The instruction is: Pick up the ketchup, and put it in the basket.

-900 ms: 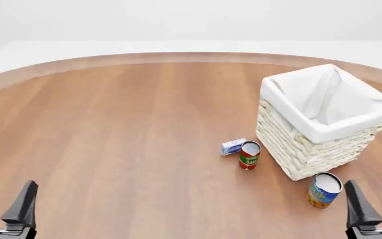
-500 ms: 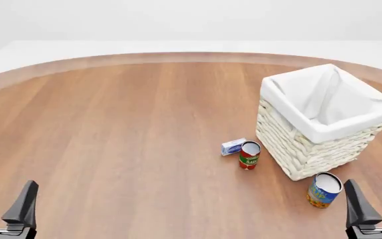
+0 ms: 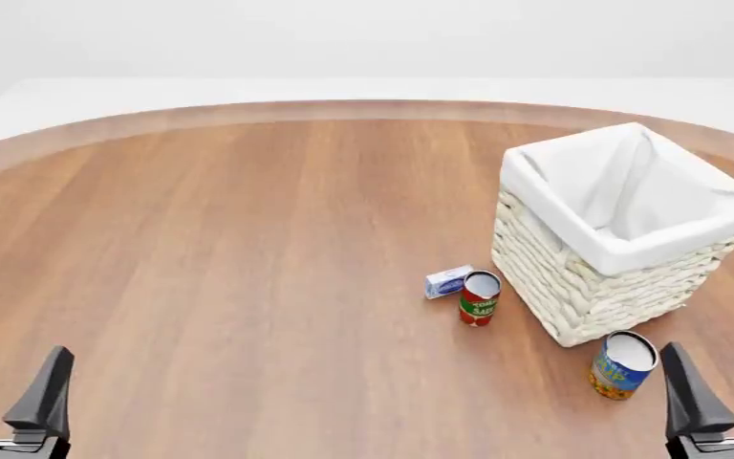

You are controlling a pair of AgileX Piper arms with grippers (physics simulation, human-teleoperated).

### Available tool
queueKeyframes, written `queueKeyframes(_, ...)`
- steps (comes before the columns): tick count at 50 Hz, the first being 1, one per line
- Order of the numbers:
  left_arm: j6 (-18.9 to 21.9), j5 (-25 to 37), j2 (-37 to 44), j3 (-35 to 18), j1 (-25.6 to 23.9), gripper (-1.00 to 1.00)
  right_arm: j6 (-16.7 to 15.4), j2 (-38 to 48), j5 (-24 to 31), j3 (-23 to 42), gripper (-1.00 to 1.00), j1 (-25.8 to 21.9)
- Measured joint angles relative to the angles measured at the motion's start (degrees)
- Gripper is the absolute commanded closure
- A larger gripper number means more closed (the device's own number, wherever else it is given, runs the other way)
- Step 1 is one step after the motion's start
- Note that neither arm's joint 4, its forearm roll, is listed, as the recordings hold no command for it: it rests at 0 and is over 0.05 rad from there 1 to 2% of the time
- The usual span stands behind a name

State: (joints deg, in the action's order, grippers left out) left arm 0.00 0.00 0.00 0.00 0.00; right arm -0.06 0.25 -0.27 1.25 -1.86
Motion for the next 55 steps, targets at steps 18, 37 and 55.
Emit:
queueKeyframes(18,0.0,0.0,0.0,0.0,0.0,-1.0,-0.6,-0.1,-1.0,0.5,-1.0,-6.4)
queueKeyframes(37,0.0,0.0,0.0,0.0,0.0,-1.0,-1.3,0.0,-1.8,1.0,-1.0,-15.0)
queueKeyframes(55,0.0,0.0,0.0,0.0,0.0,-1.0,-2.4,6.0,-5.7,2.9,-1.0,-22.7)
